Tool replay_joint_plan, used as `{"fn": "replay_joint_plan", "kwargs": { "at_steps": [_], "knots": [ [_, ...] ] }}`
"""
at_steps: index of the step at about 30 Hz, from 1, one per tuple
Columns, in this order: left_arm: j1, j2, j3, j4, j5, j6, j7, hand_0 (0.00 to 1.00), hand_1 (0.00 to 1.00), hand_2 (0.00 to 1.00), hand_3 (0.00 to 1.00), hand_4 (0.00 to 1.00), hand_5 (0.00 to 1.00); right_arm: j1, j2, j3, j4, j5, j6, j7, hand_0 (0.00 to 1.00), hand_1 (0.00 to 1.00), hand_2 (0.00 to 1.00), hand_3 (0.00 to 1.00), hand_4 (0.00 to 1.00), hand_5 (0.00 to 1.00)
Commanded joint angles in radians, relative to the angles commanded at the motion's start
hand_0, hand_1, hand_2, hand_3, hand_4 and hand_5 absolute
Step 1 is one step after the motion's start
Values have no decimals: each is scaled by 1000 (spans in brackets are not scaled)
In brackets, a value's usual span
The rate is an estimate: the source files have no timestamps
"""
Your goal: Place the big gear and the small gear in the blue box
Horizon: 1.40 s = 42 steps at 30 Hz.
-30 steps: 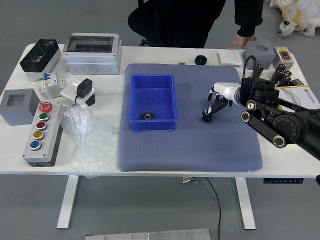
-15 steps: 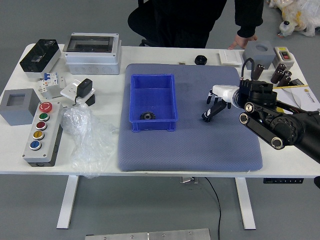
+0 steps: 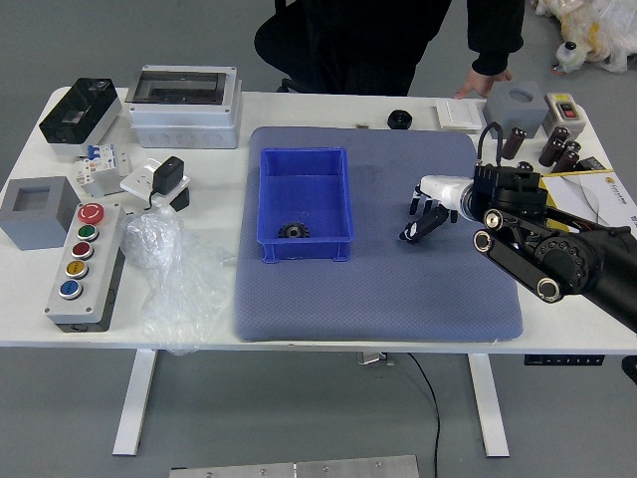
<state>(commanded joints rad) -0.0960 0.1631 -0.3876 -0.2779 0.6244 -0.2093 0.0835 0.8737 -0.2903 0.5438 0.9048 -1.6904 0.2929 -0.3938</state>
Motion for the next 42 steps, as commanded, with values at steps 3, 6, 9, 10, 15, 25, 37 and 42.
{"fn": "replay_joint_plan", "kwargs": {
  "at_steps": [3,6,9,10,15,25,37,42],
  "knots": [
    [0,0,0,0,0,0,0,864,835,833,785,605,372,-2,2,0,-1,0,0,0,384,467,563,658,848,398],
    [0,-1,1,0,0,0,0,864,835,833,785,605,372,-4,3,-1,-1,1,-1,0,384,467,563,658,848,398],
    [1,0,1,0,0,0,0,864,835,833,785,605,373,-6,5,-2,-2,1,-2,0,384,466,561,652,842,397],
    [1,0,1,0,0,0,0,864,835,833,785,605,373,-6,6,-2,-2,1,-3,0,384,466,561,652,842,397],
    [0,0,0,0,0,0,0,864,836,833,784,605,373,-8,9,-5,-3,2,-6,-1,371,457,551,640,825,403],
    [1,-1,-2,0,0,0,0,864,836,833,783,605,372,-11,9,-11,-5,0,-12,-1,361,442,534,629,780,406],
    [1,-2,-4,1,0,0,0,864,835,833,783,604,372,-14,8,-16,-4,-14,-24,1,323,395,484,624,599,331],
    [2,-3,-6,1,1,0,0,865,836,833,783,604,372,-14,7,-18,-3,-20,-27,0,354,382,479,621,550,288]
  ]
}}
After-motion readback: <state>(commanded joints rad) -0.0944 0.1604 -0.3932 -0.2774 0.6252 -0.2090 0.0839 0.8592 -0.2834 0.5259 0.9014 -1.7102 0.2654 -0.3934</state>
